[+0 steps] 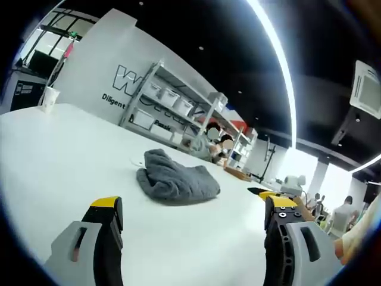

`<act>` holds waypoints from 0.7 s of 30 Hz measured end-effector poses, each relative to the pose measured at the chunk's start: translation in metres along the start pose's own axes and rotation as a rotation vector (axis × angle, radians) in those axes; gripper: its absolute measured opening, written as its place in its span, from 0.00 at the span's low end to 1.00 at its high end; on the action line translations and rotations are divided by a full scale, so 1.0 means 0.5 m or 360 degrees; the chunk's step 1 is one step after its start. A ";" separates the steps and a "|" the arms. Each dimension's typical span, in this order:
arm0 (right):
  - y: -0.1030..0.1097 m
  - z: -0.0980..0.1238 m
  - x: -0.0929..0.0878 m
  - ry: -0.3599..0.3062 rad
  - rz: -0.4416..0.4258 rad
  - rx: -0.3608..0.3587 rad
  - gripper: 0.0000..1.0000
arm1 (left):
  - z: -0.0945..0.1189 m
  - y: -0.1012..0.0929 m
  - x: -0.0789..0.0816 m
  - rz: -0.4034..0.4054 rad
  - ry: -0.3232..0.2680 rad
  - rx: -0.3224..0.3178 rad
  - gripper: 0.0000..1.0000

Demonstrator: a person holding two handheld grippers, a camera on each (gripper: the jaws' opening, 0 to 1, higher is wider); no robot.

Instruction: Open the folded towel by lifting each exposed corner and separating the folded layers until the towel lies flat within the target outline without major curled edges

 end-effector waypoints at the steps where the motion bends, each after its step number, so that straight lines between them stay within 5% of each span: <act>1: 0.000 0.001 -0.001 0.0002 -0.0003 -0.0001 0.99 | 0.001 0.000 -0.001 0.0002 0.0001 0.0001 0.97; 21: -0.001 0.001 0.003 -0.0003 -0.0023 0.0003 0.99 | 0.006 0.007 -0.010 -0.0003 0.0024 0.0024 0.97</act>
Point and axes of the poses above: the point that each gripper's makers call its tool centre point, and the gripper's own axes: z roughly backward along the fingers, y roughly to its left, x roughly out of its top, the point moved 2 cm from there along z, roughly backward along the fingers, and after that the axes turned 14 degrees about -y, right-handed, at the moved point
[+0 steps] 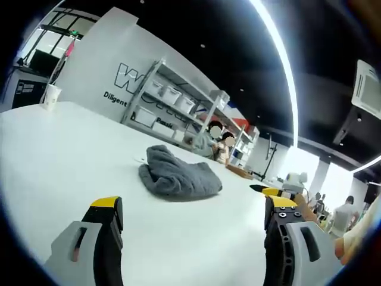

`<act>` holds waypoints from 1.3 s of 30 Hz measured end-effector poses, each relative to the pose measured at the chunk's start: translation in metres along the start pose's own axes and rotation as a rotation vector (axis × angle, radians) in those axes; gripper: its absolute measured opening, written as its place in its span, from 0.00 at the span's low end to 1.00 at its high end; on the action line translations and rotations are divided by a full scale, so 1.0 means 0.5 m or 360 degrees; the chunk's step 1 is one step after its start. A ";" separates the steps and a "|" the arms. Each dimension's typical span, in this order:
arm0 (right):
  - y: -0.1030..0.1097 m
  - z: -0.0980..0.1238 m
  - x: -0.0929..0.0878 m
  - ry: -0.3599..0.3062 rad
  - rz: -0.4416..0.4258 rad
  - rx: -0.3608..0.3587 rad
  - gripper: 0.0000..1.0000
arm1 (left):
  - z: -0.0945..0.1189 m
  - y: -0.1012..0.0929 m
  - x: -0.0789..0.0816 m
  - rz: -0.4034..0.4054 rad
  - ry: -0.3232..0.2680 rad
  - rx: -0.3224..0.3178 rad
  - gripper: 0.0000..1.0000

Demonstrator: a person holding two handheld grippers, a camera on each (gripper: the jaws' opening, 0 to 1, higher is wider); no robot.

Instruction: Open the folded towel by lifting each exposed corner and separating the folded layers until the towel lies flat within the target outline without major curled edges

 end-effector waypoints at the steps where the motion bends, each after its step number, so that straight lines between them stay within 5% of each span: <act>1: 0.000 0.000 0.000 0.0000 0.0000 0.0000 0.99 | 0.000 0.000 0.000 0.0000 0.0000 0.0000 0.97; 11: 0.010 0.000 0.009 -0.0020 -0.0017 0.0035 0.99 | -0.004 -0.001 -0.006 -0.0057 0.0032 0.0002 0.97; 17: 0.026 -0.004 -0.027 0.0168 0.0223 0.0096 0.99 | -0.009 0.014 -0.014 -0.0097 0.0068 0.0037 0.97; 25: 0.070 -0.014 -0.042 0.0242 0.0300 0.0210 0.99 | -0.011 0.022 -0.011 -0.0189 0.0072 0.0085 0.96; 31: 0.079 -0.015 -0.037 0.0233 0.0221 0.0258 0.99 | -0.007 0.032 -0.021 -0.0436 0.0177 0.0133 0.96; 39: 0.071 -0.010 -0.017 0.0171 0.0165 0.0223 0.99 | -0.012 0.015 -0.030 -0.0478 0.0199 0.0101 0.96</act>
Point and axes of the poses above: the point that each gripper's makers call its tool centre point, and the gripper's own axes: z roughly backward along the fingers, y roughly to its left, x roughly out of its top, the point moved 2 cm from there along z, roughly backward along the fingers, and after that the axes turned 14 degrees about -y, right-handed, at the moved point
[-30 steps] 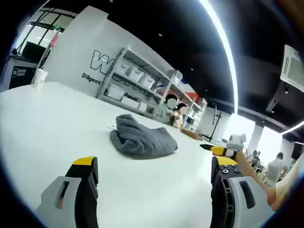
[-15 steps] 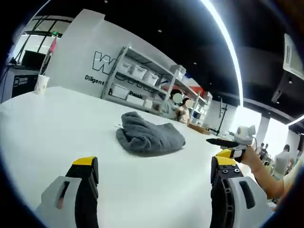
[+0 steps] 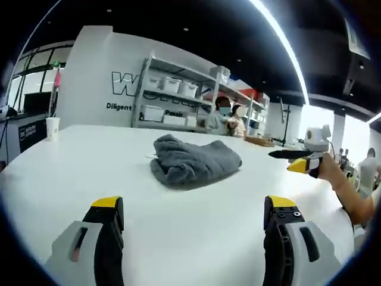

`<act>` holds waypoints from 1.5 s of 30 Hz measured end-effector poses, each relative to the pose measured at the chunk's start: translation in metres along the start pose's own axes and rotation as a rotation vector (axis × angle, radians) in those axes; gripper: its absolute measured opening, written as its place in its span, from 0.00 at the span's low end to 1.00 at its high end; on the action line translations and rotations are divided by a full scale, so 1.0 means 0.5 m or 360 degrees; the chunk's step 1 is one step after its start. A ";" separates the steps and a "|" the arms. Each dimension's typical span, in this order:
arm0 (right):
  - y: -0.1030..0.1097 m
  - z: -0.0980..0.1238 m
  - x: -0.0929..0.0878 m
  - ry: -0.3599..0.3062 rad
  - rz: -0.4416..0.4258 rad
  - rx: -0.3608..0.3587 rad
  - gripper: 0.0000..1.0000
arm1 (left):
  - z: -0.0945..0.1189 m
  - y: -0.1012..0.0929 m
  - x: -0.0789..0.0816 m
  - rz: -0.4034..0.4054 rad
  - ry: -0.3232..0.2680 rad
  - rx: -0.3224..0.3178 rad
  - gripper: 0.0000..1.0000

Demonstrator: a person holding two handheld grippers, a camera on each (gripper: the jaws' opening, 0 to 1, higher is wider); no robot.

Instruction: Open the folded towel by lifting each exposed corner and separating the folded layers until the towel lies flat within the target outline without major curled edges

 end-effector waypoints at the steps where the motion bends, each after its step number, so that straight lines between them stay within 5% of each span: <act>1: 0.000 0.000 0.001 -0.0001 -0.0002 0.0002 0.99 | 0.000 -0.002 0.000 0.0000 -0.0001 -0.0002 0.96; 14: 0.014 0.003 0.000 0.0020 -0.0007 0.0071 0.99 | -0.011 -0.001 0.004 0.0006 0.0005 -0.0003 0.95; 18: 0.022 0.007 0.006 0.0022 -0.0005 0.0112 0.99 | -0.027 0.001 0.020 0.0077 -0.0023 -0.0001 0.95; 26: 0.022 0.011 0.007 0.0035 0.0024 0.0137 0.99 | -0.054 0.010 0.058 0.0019 -0.0021 -0.0001 0.94; 36: 0.016 0.017 0.009 0.0019 -0.0012 0.0121 0.99 | -0.110 0.024 0.096 0.0127 -0.0042 0.0028 0.90; 45: 0.038 0.016 -0.004 0.0067 0.0024 0.0172 0.99 | -0.187 0.029 0.132 0.0049 -0.0020 0.0054 0.88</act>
Point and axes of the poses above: the point that each gripper's makers call its tool centre point, and the gripper's own axes: z roughly backward along the fingers, y roughly to its left, x roughly out of its top, the point moved 2 cm from there along z, roughly backward along the fingers, and after that the axes turned 14 degrees about -y, right-handed, at the moved point
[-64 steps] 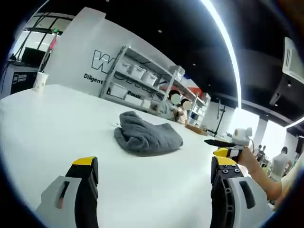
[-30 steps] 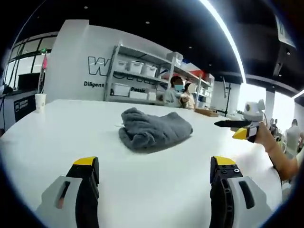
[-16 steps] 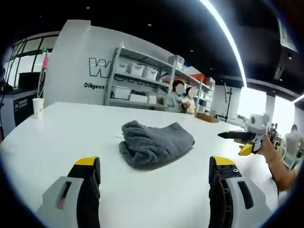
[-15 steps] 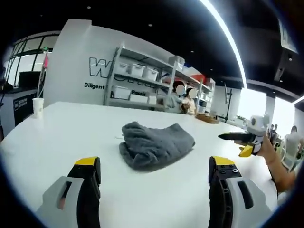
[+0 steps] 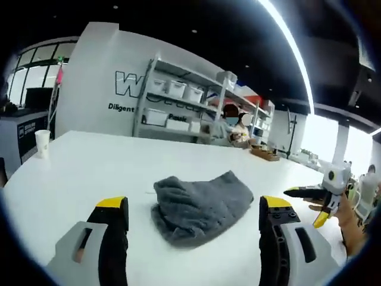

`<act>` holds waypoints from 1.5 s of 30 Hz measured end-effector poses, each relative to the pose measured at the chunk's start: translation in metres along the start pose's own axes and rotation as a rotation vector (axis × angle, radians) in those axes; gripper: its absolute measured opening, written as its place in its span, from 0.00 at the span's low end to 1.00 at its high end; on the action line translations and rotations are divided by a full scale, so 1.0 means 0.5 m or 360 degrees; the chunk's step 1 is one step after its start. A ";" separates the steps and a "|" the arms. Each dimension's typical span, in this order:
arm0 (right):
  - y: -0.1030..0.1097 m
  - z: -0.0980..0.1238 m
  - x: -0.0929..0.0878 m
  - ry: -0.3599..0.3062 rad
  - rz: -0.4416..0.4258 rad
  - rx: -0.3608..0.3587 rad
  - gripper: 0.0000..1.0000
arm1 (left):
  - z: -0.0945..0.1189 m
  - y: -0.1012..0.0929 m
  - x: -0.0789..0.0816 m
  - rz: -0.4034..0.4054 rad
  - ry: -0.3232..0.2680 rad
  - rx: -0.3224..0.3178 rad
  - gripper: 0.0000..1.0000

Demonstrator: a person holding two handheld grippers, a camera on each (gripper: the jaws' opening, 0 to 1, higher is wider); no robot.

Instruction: Open the folded towel by lifting each exposed corner and separating the folded layers until the towel lies flat within the target outline without major curled edges

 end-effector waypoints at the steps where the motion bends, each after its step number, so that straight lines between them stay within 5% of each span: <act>1: 0.001 0.001 0.001 0.0000 0.0006 0.0000 0.99 | -0.007 0.000 -0.001 -0.0019 0.0015 0.0002 0.88; 5: 0.008 0.003 0.004 -0.0017 0.0000 0.0009 0.99 | -0.040 0.001 -0.002 -0.0124 0.0051 0.0041 0.87; 24: 0.010 0.002 -0.003 -0.0022 -0.0049 0.0006 0.97 | -0.153 0.032 -0.017 -0.0149 0.0181 0.0109 0.79; 45: 0.018 -0.009 -0.006 -0.0015 -0.0059 0.0046 0.97 | -0.203 0.093 -0.056 -0.0211 0.0309 0.0250 0.65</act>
Point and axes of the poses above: the point that each gripper's makers call its tool centre point, and the gripper's own axes: z roughly backward along the fingers, y roughly to its left, x roughly out of its top, the point moved 2 cm from there along z, roughly backward along the fingers, and after that the axes turned 14 degrees about -y, right-handed, at the moved point
